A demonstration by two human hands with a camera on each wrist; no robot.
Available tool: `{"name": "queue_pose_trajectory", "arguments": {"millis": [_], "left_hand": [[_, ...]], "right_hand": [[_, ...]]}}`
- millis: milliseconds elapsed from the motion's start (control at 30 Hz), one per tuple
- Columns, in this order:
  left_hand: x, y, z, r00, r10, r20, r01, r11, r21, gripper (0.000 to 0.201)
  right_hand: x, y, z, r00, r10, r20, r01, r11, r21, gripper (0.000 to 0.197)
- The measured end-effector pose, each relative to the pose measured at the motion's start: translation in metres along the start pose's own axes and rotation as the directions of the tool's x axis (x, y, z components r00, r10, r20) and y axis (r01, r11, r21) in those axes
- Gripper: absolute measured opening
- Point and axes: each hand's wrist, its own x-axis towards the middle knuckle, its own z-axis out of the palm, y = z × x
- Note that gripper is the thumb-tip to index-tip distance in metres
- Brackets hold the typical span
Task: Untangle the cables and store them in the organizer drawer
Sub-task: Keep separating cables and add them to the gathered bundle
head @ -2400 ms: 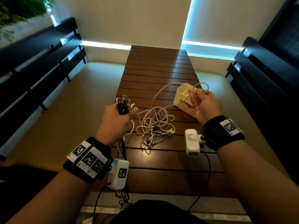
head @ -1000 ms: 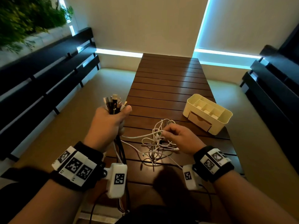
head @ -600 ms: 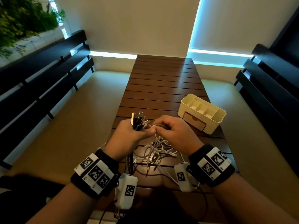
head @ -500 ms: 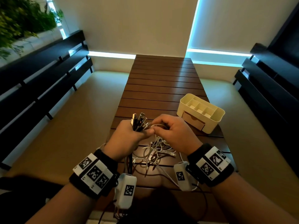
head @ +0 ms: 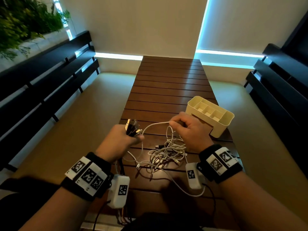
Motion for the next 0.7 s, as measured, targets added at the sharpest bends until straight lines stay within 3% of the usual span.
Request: {"name": "queue_pose_trajectory", "arguments": {"millis": [100,200,333,500,633,700], "left_hand": [[0.004,-0.003,-0.003,0.986,-0.001,-0.165,-0.01,0.997,-0.07,0.009],[0.003,0.005,0.003,0.97,0.085,-0.227,-0.103,0.992,-0.068,0.021],[0.003,0.013,0.022,0.965,0.219,-0.146,-0.235,0.967,-0.102,0.026],[0.001,0.009,0.026,0.964,0.266,0.02,-0.255,0.941,-0.222,0.06],[-0.003,0.016,0.017,0.966,0.252,0.051,-0.242,0.957,-0.158,0.038],[-0.006,0.022,0.01,0.971,0.238,-0.005,-0.23,0.93,-0.288,0.033]], "right_hand": [[0.005,-0.001,-0.008,0.992,-0.069,0.105,0.087,0.979,-0.185,0.007],[0.005,-0.006,-0.006,0.968,-0.128,0.215,0.186,0.943,-0.276,0.008],[0.002,-0.023,0.006,0.938,-0.241,0.25,0.286,0.944,-0.162,0.009],[0.002,-0.038,0.005,0.924,-0.33,0.195,0.345,0.937,-0.048,0.007],[-0.001,-0.032,0.002,0.945,-0.276,0.178,0.276,0.961,0.025,0.009],[-0.005,-0.028,0.005,0.962,-0.215,0.168,0.206,0.976,0.067,0.009]]}}
